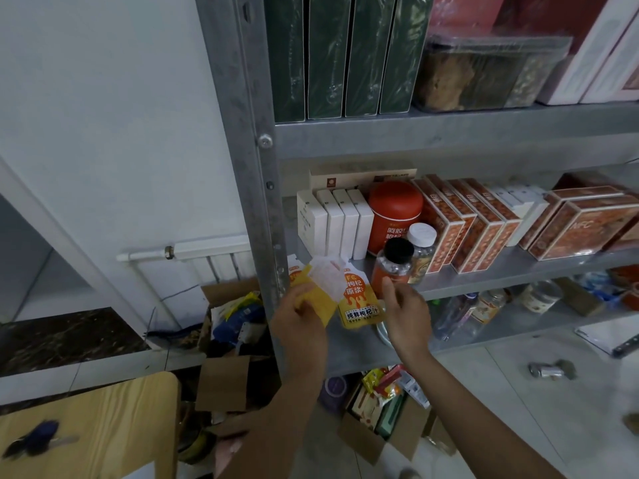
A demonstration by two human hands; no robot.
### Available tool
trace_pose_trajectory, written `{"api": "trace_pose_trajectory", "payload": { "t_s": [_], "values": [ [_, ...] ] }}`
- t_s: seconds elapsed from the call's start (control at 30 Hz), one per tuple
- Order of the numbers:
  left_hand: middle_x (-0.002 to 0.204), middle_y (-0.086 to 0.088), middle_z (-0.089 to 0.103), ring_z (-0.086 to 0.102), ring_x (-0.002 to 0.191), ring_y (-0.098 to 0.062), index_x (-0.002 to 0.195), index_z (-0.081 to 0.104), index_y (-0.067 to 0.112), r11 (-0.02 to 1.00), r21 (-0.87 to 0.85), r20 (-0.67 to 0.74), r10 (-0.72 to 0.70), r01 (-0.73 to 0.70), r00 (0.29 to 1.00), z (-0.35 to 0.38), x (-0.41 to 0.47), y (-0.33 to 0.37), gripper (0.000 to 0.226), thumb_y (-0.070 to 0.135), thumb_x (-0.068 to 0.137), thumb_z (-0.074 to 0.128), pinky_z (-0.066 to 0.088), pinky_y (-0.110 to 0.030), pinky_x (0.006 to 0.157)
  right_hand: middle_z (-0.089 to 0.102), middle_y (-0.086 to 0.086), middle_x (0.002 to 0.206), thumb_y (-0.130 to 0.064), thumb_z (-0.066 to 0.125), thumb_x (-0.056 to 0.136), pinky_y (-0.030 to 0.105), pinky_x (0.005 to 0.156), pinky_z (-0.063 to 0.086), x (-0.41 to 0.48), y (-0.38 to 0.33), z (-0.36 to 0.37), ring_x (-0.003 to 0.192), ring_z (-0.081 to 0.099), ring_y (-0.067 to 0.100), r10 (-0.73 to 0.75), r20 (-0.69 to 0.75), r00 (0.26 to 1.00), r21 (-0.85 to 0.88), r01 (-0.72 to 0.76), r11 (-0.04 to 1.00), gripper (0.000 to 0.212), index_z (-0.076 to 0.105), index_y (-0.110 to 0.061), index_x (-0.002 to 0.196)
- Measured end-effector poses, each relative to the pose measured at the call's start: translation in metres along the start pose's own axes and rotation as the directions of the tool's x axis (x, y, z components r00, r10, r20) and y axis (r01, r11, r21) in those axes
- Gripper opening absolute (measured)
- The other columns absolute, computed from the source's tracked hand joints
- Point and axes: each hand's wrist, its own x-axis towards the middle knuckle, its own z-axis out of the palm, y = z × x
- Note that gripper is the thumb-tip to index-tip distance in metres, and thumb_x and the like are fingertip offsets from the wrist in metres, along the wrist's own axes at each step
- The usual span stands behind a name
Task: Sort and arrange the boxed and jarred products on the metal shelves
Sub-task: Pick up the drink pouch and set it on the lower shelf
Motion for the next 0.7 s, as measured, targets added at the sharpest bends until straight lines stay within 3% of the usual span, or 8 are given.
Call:
{"api": "trace_pose_trajectory", "payload": {
  "t_s": [0.07,0.13,0.27,0.37,0.47,0.57,0.63,0.7],
  "values": [
    [0.107,0.002,0.066,0.061,0.102,-0.017,0.083,0.067,0.027,0.935,-0.271,0.047,-0.226,0.230,0.973,0.001,-0.006,0.007,0.045,-0.015,0.088,0.052,0.053,-0.033,0.091,0.072,0.008,0.088,-0.042,0.050,0.099,0.034,0.073,0.052,0.002,-0.014,-0.001,0.079,0.067,0.020,0.140,0.200,0.970,0.306,-0.198,0.931,0.036,0.069,-0.012,0.091],
    [0.102,0.004,0.066,0.062,0.096,-0.015,0.082,0.069,0.023,0.866,-0.359,0.120,-0.327,0.348,0.937,0.002,-0.012,0.010,0.041,-0.015,0.086,0.055,0.055,-0.042,0.089,0.074,0.012,0.090,-0.042,0.059,0.094,0.033,0.067,0.057,0.006,-0.030,-0.004,0.076,0.070,0.022,0.203,0.504,0.839,0.414,-0.441,0.796,0.033,0.069,-0.011,0.100],
    [0.113,-0.007,0.063,0.063,0.098,-0.023,0.088,0.069,0.012,0.793,-0.390,0.278,-0.383,0.468,0.881,0.004,-0.020,0.013,0.018,-0.005,0.085,0.067,0.055,-0.022,0.057,0.076,0.007,0.094,-0.021,0.073,0.086,0.031,0.067,0.058,0.014,-0.042,-0.006,0.083,0.073,0.021,0.118,0.673,0.730,0.442,-0.525,0.727,0.026,0.068,-0.008,0.108],
    [0.110,-0.003,0.064,0.063,0.095,-0.018,0.088,0.069,0.014,0.795,-0.337,0.350,-0.392,0.505,0.851,-0.001,-0.021,0.014,0.020,-0.005,0.086,0.066,0.052,-0.017,0.054,0.075,0.010,0.099,-0.017,0.074,0.084,0.035,0.075,0.060,0.018,-0.044,-0.007,0.089,0.073,0.024,0.146,0.743,0.653,0.385,-0.595,0.706,0.029,0.068,-0.006,0.111],
    [0.104,0.005,0.066,0.063,0.092,-0.011,0.088,0.071,0.019,0.851,-0.257,0.429,-0.325,0.459,0.843,-0.010,-0.017,0.013,0.024,-0.004,0.086,0.067,0.052,-0.017,0.059,0.076,0.008,0.093,-0.018,0.070,0.088,0.030,0.065,0.060,0.018,-0.046,-0.012,0.077,0.072,0.018,0.130,0.794,0.593,0.360,-0.631,0.687,0.025,0.067,-0.010,0.111],
    [0.099,0.007,0.065,0.062,0.092,-0.009,0.088,0.069,0.025,0.937,-0.098,0.472,-0.253,0.336,0.844,-0.011,-0.013,0.011,0.027,-0.002,0.088,0.064,0.055,-0.022,0.070,0.072,0.005,0.085,-0.007,0.062,0.093,0.020,0.041,0.047,0.015,-0.049,-0.014,0.056,0.066,0.008,0.113,0.699,0.706,0.396,-0.514,0.761,0.021,0.062,-0.009,0.114],
    [0.106,0.004,0.064,0.058,0.102,-0.013,0.091,0.067,0.026,0.991,0.122,0.451,-0.110,0.061,0.886,-0.008,-0.015,0.010,0.018,0.008,0.091,0.062,0.051,-0.035,0.090,0.069,0.006,0.097,-0.008,0.058,0.095,0.023,0.048,0.051,0.012,-0.049,-0.011,0.068,0.067,0.013,0.127,0.605,0.786,0.364,-0.415,0.833,0.019,0.061,-0.011,0.113],
    [0.113,0.003,0.060,0.052,0.107,-0.011,0.102,0.065,0.024,0.944,0.259,0.455,0.068,-0.205,0.888,-0.006,-0.016,0.010,0.009,0.022,0.094,0.060,0.043,-0.035,0.095,0.067,0.004,0.099,-0.011,0.056,0.096,0.026,0.058,0.053,0.010,-0.051,-0.008,0.078,0.065,0.017,0.127,0.533,0.837,0.320,-0.338,0.885,0.015,0.060,-0.016,0.110]
  ]
}}
